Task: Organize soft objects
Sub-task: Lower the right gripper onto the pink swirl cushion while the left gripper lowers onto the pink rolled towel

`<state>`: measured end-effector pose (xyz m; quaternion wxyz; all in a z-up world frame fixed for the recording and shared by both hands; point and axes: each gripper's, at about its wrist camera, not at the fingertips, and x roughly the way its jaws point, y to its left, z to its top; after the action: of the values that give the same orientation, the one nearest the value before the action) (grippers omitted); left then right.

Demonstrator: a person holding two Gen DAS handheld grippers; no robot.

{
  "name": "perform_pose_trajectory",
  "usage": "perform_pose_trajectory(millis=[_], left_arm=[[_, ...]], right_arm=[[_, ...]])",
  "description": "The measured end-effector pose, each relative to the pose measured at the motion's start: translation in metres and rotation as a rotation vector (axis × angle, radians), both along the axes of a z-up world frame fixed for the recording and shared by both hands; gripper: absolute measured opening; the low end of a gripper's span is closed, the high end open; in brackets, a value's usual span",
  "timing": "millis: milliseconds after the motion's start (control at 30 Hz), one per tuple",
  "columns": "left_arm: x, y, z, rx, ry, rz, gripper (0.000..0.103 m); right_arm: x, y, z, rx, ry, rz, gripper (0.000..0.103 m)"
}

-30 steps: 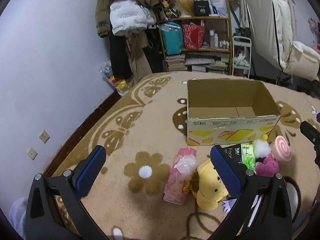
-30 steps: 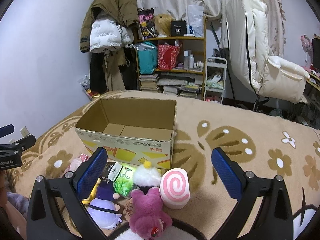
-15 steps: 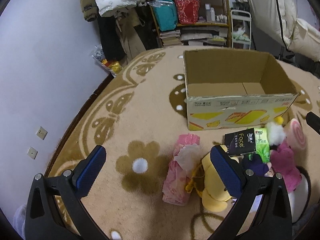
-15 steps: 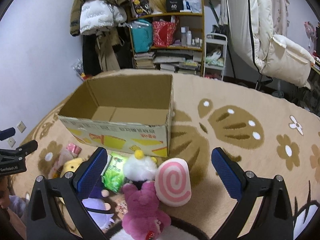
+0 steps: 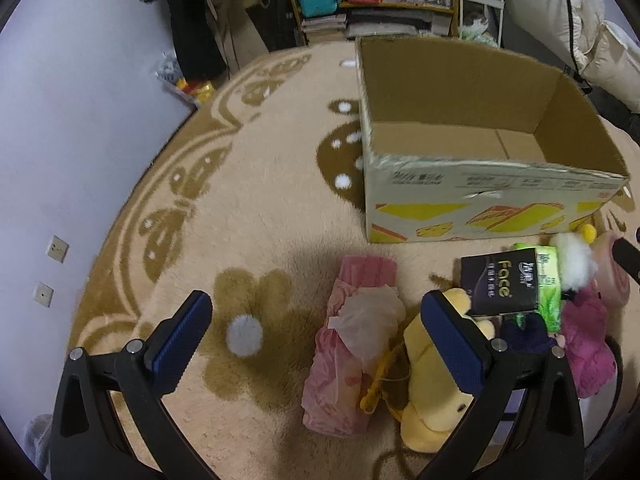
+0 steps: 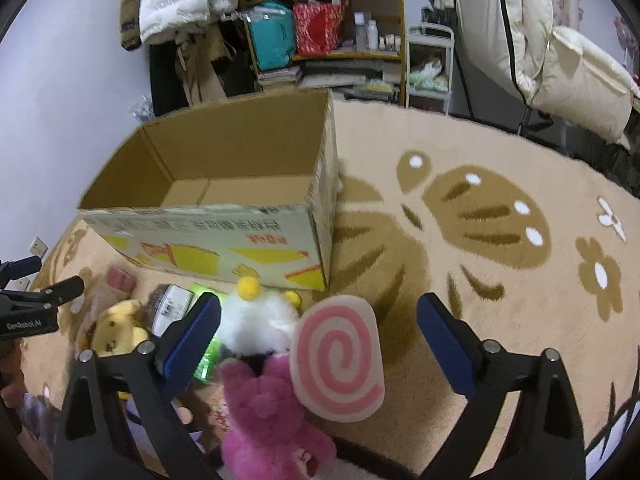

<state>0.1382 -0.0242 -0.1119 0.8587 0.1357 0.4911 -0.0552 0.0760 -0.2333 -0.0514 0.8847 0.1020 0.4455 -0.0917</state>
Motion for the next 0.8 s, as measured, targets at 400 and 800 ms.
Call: perform_pose_trajectory(millis=[400, 800], left_arm=[[0.024, 0.006, -0.032, -0.037, 0.106, 0.038, 0.103], [0.037, 0.002, -0.057, -0.034, 0.18, 0.046, 0.103]], right_arm=[[0.001, -0.012, -0.029, 0.083, 0.104, -0.012, 0.095], [0.003, -0.016, -0.042, 0.141, 0.144, -0.011, 0.057]])
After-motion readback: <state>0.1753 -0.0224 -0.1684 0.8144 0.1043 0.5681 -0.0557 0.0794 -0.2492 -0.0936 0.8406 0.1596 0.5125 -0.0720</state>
